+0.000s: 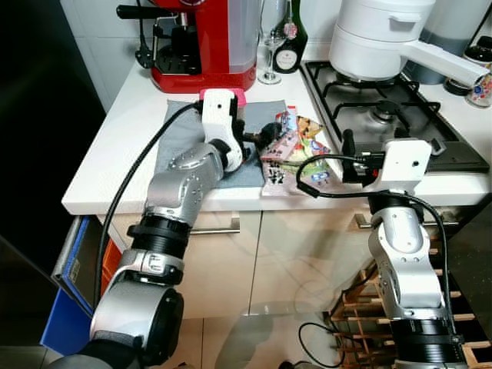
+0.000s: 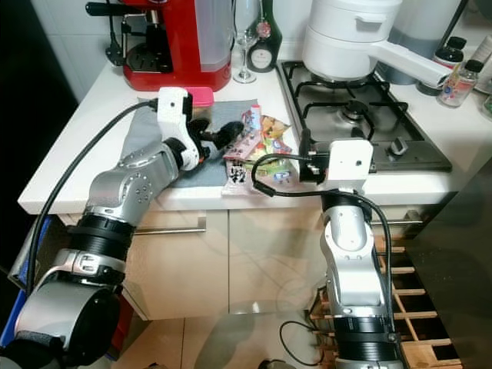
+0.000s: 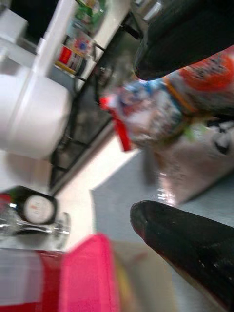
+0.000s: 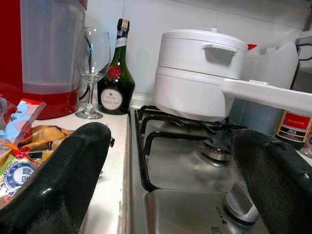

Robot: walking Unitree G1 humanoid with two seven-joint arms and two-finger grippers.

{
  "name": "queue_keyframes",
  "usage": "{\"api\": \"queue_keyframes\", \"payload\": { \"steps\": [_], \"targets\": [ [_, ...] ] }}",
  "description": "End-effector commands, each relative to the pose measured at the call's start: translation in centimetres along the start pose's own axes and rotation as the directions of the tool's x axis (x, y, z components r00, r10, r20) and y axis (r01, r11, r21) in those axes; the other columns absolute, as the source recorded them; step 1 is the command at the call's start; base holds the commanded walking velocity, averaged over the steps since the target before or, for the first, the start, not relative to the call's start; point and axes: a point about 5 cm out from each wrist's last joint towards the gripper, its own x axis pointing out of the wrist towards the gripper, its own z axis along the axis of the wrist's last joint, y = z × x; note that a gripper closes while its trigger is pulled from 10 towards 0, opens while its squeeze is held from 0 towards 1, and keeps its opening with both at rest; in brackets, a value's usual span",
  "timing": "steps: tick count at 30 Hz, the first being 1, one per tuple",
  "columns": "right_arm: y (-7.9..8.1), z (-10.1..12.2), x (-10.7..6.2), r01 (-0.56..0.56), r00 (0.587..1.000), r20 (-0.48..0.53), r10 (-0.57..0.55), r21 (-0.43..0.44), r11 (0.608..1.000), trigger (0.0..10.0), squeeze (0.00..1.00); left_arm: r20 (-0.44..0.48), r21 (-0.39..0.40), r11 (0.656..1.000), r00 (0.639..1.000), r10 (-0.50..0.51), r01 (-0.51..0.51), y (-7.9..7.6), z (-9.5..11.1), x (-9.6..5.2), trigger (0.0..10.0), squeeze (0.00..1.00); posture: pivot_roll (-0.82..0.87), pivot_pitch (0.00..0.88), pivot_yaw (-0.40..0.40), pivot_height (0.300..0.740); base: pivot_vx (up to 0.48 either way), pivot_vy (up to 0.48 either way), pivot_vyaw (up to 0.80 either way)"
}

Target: Restocking fridge

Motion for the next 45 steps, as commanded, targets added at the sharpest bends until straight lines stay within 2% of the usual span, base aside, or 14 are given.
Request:
{"api": "queue_keyframes", "payload": {
  "steps": [1, 7, 8, 9, 10, 11, 17, 28, 31, 36, 41, 42, 43, 45],
  "targets": [
    [0.0, 0.2, -0.2, -0.001, 1.0, 0.004, 0.001, 0.002, 1.0, 10.0, 0.0, 0.024, 0.022, 1.0, 1.0, -0.019, 0.018, -0.5, 0.7, 0.4, 10.0, 1.0, -0.14, 0.0, 0.012, 0.74, 0.0, 0.0, 0.0],
    [0.0, 0.1, -0.3, -0.002, 1.0, -0.001, 0.002, 0.0, 1.0, 10.0, 0.0, 0.071, 0.006, 0.994, 0.992, -0.107, 0.106, -1.5, 1.4, 0.5, 10.0, 1.0, -0.14, 0.0, 0.012, 0.74, 0.0, 0.0, 0.0],
    [0.0, 0.1, -0.3, -0.003, 1.0, -0.002, 0.003, -0.001, 1.0, 10.0, 0.0, 0.066, 0.008, 0.994, 0.992, -0.108, 0.108, -1.6, 1.3, 0.5, 10.0, 0.88, -0.14, 0.0, 0.012, 0.74, 0.0, 0.0, 0.0],
    [0.0, 0.1, -0.3, -0.003, 1.0, -0.002, 0.003, -0.001, 1.0, 10.0, 0.0, 0.058, 0.012, 0.995, 0.993, -0.104, 0.104, -1.7, 1.2, 0.6, 10.0, 0.33, -0.14, 0.0, 0.012, 0.74, 0.0, 0.0, 0.0],
    [0.0, 0.1, -0.3, -0.003, 1.0, -0.002, 0.003, -0.001, 1.0, 10.0, 0.0, 0.058, 0.012, 0.995, 0.993, -0.104, 0.104, -1.7, 1.2, 0.6, 10.0, 0.33, -0.14, 0.0, 0.012, 0.74, 0.0, 0.0, 0.0],
    [0.0, 0.1, -0.3, -0.004, 1.0, -0.003, 0.004, -0.001, 1.0, 10.0, 0.0, 0.044, 0.015, 0.995, 0.994, -0.096, 0.095, -1.9, 1.0, 0.7, 10.0, 0.0, -0.14, 0.0, 0.011, 0.74, 0.0, 0.0, 0.0],
    [0.1, 0.1, -0.2, -0.008, 1.0, -0.001, 0.008, -0.001, 1.0, 10.0, 0.0, -0.032, -0.083, 0.996, 0.999, -0.023, 0.02, -1.9, -0.4, 1.4, 10.0, 0.0, -0.14, 0.0, 0.014, 0.74, 0.0, 0.0, 0.0],
    [0.4, 0.1, -0.2, -0.008, 1.0, 0.0, 0.008, 0.006, 1.0, 10.0, 0.0, -0.096, -0.134, 0.98, 0.983, -0.158, 0.144, -5.3, -1.7, 2.1, 10.0, 0.0, -0.15, 0.0, 0.024, 0.74, 0.0, 0.0, 0.0],
    [0.5, 0.0, -0.2, -0.01, 1.0, -0.002, 0.01, 0.006, 1.0, 10.0, 0.0, -0.133, -0.093, 0.976, 0.969, -0.21, 0.198, -6.8, -2.0, 2.2, 10.0, 0.0, -0.15, 0.0, 0.024, 0.74, 0.0, 0.0, 0.0],
    [0.5, 0.0, -0.2, -0.011, 1.0, -0.003, 0.011, 0.005, 1.0, 10.0, 0.0, -0.262, -0.005, 0.988, 0.953, -0.151, 0.155, -6.1, -4.6, 2.1, 10.0, 0.0, -0.15, 0.0, 0.027, 0.74, 0.0, 0.0, 0.0],
    [0.4, 0.0, -0.1, -0.008, 1.0, -0.004, 0.008, 0.003, 1.0, 10.0, 0.0, -0.316, -0.022, 0.994, 0.942, -0.111, 0.11, -5.5, -6.9, 1.8, 10.0, 0.0, -0.15, 0.0, 0.027, 0.74, 0.0, 0.0, 0.0],
    [0.4, 0.0, -0.1, -0.009, 1.0, -0.005, 0.009, 0.003, 1.0, 10.0, 0.0, -0.324, -0.025, 0.993, 0.939, -0.118, 0.116, -5.6, -7.4, 1.7, 7.8, 0.0, -0.15, 0.0, 0.026, 0.74, 0.0, 0.0, 0.0],
    [0.4, 0.0, -0.1, -0.009, 1.0, -0.005, 0.009, 0.003, 1.0, 10.0, 0.0, -0.331, -0.025, 0.993, 0.936, -0.118, 0.117, -5.6, -7.8, 1.6, 0.0, 0.0, -0.15, 0.0, 0.026, 0.74, 0.0, 0.0, 0.0],
    [0.5, 0.0, -0.1, -0.011, 1.0, -0.006, 0.011, 0.004, 1.0, 10.0, 0.0, -0.336, -0.027, 0.992, 0.934, -0.123, 0.121, -5.5, -8.4, 1.4, 0.0, 0.0, -0.15, 0.0, 0.026, 0.74, 0.0, 0.0, 0.0]
  ]
}}
